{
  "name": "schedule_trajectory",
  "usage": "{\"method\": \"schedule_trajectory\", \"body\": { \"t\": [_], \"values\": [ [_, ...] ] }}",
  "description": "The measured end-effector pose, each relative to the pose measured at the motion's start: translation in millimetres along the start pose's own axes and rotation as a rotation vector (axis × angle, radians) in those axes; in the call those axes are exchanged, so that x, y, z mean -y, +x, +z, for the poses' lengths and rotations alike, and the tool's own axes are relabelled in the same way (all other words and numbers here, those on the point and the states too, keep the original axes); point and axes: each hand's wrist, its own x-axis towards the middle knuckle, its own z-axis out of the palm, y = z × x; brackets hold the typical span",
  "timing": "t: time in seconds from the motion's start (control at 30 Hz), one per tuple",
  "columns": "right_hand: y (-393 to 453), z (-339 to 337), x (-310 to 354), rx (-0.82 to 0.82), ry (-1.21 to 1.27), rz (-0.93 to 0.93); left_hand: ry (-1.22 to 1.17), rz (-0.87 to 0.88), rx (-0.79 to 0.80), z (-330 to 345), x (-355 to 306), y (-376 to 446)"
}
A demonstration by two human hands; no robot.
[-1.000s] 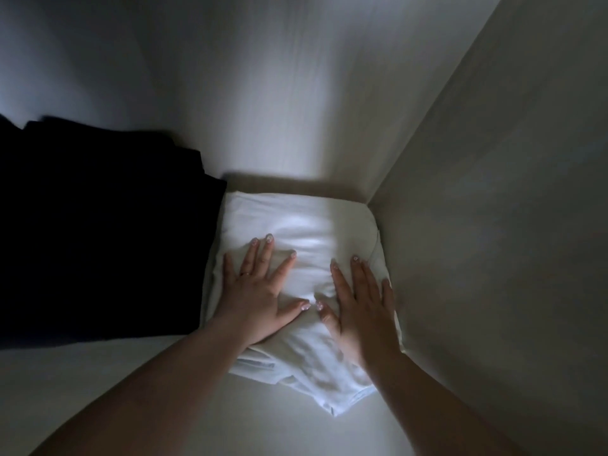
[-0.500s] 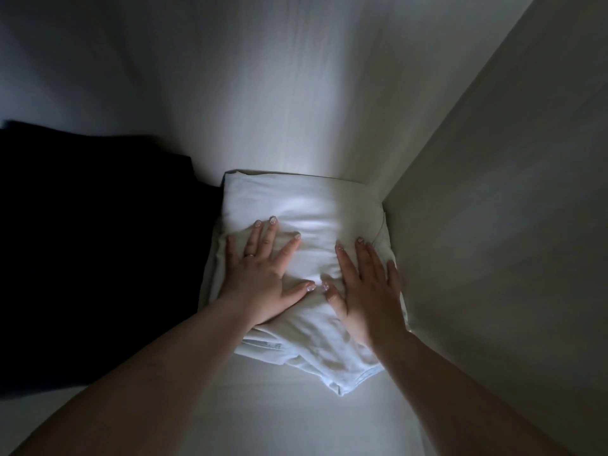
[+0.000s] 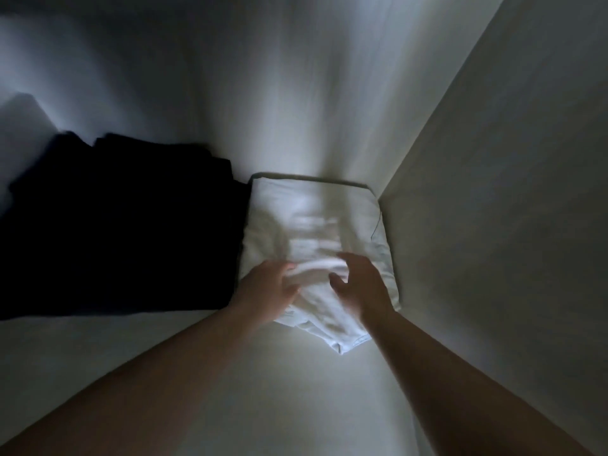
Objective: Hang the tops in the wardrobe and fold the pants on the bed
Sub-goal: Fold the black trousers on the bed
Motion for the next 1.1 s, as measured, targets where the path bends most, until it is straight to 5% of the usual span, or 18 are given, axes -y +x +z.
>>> {"method": "schedule_trajectory", "body": {
  "t": [0.1,0.27,0.63,0.9,1.1],
  "values": [
    [-37.7,-9.9,18.8,0.032,0.267,0.037,-0.173,-0.023,0.024,-14.8,-8.8,-50.4],
    [-101.8,-5.4,42.4,0.085,0.474,0.035,-0.350,-0.139,-0.228,-21.6,-30.3,-120.8],
    [-300.8,-53.7,125.9,0.334,0.694,-0.331,-0.641,-0.369,-0.638,-75.4,-64.1,-372.1],
    [-496.2,-93.8,165.3,0.712,0.522,-0.770,-0.680,-0.407,-0.831,-88.1,-98.4,-613.7],
    [-581.7,-102.5,209.3,0.771,0.429,-1.015,-0.670,-0.333,-0.995,-125.0,-102.7,-751.6]
  ]
}}
